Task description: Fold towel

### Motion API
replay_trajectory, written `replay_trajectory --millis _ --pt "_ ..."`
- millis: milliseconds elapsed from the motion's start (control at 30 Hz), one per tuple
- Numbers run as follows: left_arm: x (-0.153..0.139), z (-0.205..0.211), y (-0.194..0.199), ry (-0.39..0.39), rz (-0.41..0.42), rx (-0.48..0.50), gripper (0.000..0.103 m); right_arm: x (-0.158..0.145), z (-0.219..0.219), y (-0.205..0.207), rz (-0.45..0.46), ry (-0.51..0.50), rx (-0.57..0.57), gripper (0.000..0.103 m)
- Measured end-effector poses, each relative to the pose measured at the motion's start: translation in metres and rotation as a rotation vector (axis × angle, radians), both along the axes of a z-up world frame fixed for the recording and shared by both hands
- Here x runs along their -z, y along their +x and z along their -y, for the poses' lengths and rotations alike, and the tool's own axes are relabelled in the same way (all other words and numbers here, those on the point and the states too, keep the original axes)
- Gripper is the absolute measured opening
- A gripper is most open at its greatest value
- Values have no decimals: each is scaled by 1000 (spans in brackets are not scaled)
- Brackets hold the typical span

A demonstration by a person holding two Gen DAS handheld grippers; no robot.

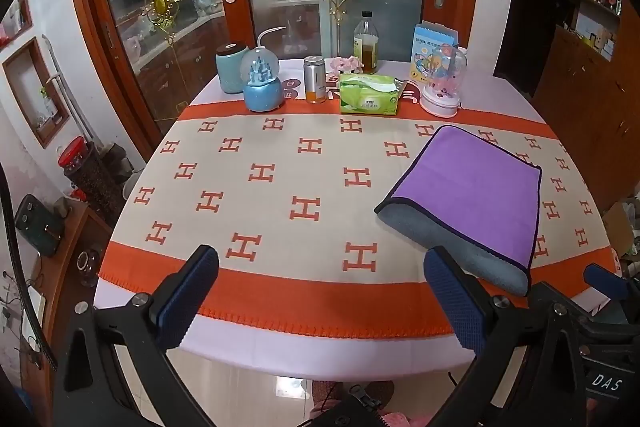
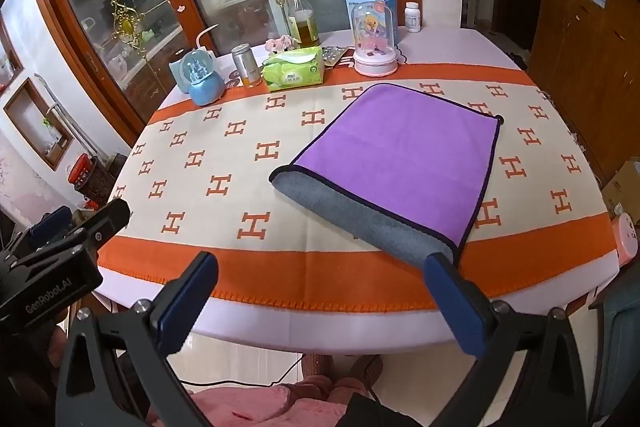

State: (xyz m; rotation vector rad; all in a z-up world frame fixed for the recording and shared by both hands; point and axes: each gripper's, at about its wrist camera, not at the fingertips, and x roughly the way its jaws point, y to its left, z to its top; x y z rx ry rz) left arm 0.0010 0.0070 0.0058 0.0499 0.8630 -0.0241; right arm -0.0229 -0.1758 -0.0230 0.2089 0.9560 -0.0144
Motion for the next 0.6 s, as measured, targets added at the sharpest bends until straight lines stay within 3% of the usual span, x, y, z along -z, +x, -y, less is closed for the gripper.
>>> replay_trajectory --millis 600 --pt "2 1 -2 3 -3 -1 102 4 -3 -1 -11 -4 1 103"
